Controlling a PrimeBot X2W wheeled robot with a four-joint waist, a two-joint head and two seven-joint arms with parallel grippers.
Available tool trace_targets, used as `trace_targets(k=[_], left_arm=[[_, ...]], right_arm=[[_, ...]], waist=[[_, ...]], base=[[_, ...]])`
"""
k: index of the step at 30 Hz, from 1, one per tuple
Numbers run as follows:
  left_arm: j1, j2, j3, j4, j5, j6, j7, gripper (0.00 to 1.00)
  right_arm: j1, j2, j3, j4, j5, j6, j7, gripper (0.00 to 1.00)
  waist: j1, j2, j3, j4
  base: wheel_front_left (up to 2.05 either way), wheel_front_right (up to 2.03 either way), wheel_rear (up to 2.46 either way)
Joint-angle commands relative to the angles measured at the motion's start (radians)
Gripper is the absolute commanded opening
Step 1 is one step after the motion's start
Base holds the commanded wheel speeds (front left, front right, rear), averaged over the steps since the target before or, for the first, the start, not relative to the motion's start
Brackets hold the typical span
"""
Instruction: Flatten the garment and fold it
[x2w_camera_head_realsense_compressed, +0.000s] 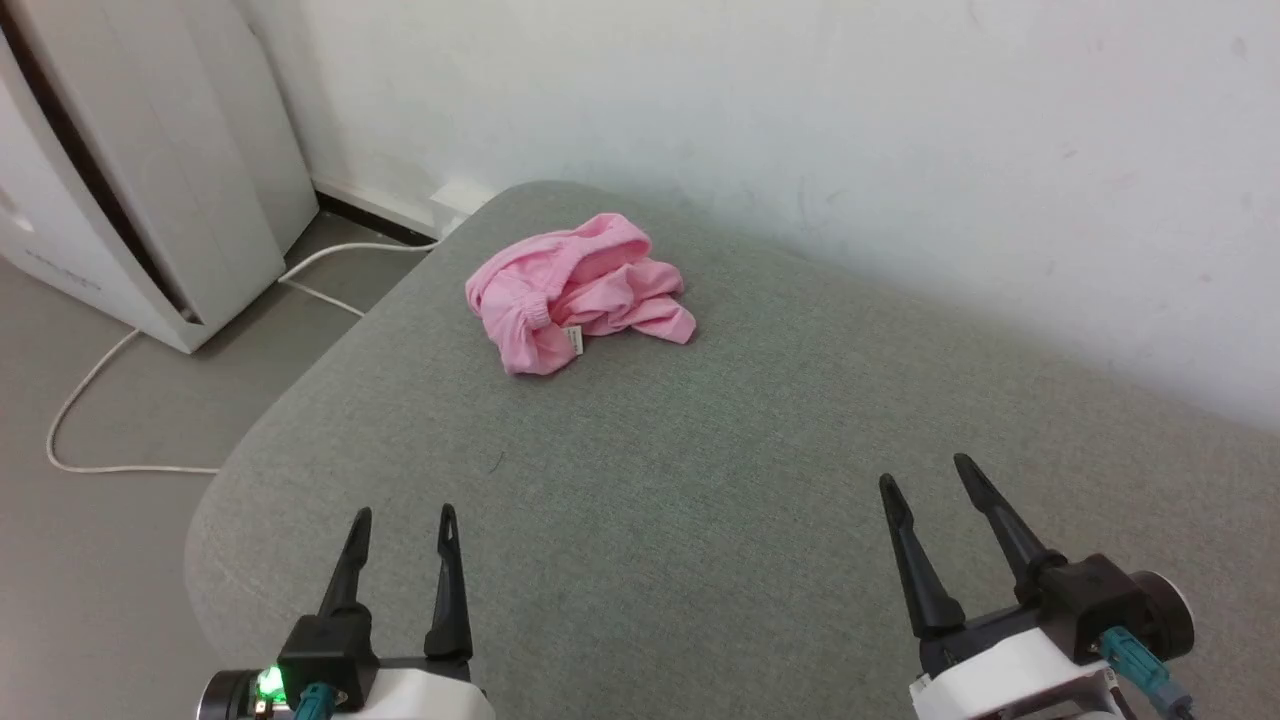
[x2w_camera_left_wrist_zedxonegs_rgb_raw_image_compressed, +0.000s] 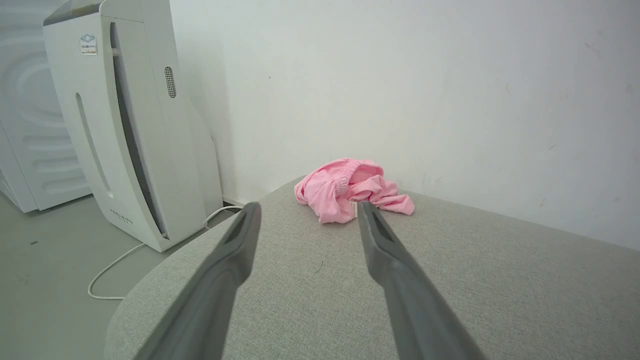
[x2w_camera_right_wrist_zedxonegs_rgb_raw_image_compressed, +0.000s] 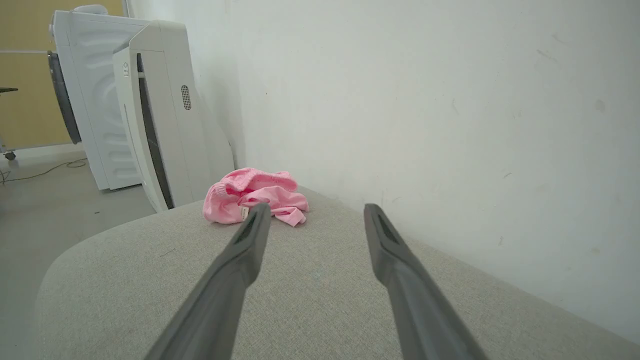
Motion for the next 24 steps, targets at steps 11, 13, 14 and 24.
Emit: trace_targets(k=[11, 13, 14, 24], left_arm=[[-0.001, -0.001, -0.026, -0.006, -0.027, 0.023, -0.014, 1.00], [-0.002, -0.001, -0.028, -0.007, -0.029, 0.024, -0.014, 1.00], [-0.004, -0.001, -0.032, -0.009, -0.030, 0.023, -0.014, 1.00], [-0.154, 0.029, -0.039, 0.090, -0.017, -0.038, -0.010, 1.00]], right_arm=[[0.002, 0.003, 0.002, 0.001, -0.009, -0.001, -0.014, 1.00], [0.002, 0.003, -0.001, 0.001, -0.012, -0.001, -0.014, 1.00], [0.001, 0.003, -0.005, 0.000, -0.016, -0.001, -0.014, 1.00], [-0.029, -0.006, 0.002, -0.025, -0.069, -0.001, -0.014, 1.00]], waist=[[0.0000, 0.0000, 0.037, 0.009], [0.0000, 0.0000, 0.041, 0.008], [0.0000, 0.0000, 0.047, 0.006], [0.0000, 0.0000, 0.150, -0.045]], base=[[0.00, 0.00, 0.00], [0.00, 0.00, 0.00], [0.00, 0.00, 0.00], [0.00, 0.00, 0.00]])
